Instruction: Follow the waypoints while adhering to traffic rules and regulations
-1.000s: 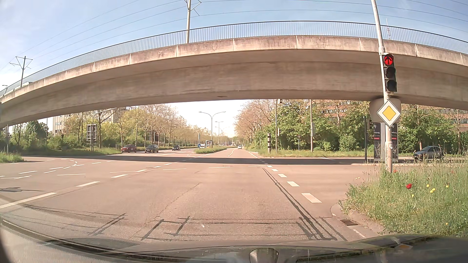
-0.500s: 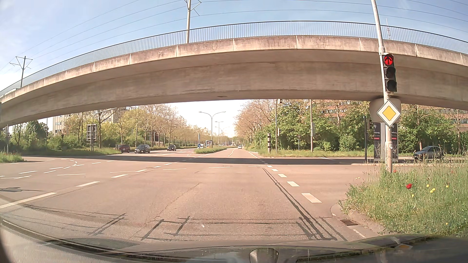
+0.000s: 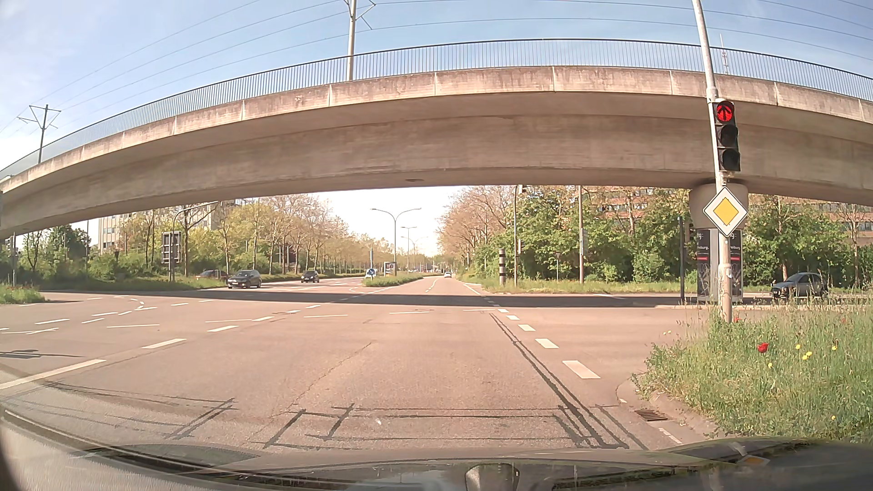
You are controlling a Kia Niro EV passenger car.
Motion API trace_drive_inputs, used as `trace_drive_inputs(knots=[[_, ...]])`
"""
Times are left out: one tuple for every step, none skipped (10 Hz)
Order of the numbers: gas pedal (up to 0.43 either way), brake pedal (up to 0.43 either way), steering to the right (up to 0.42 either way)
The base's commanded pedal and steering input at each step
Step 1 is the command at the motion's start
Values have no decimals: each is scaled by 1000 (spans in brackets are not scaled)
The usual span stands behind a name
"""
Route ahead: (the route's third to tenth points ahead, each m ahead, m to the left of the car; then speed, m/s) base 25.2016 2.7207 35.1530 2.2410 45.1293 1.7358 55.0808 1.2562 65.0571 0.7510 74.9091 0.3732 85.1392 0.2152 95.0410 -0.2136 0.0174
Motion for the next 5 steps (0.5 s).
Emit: trace_drive_inputs(knots=[[0,232,5],[0,232,5],[0,232,5],[0,232,5],[0,238,4]])
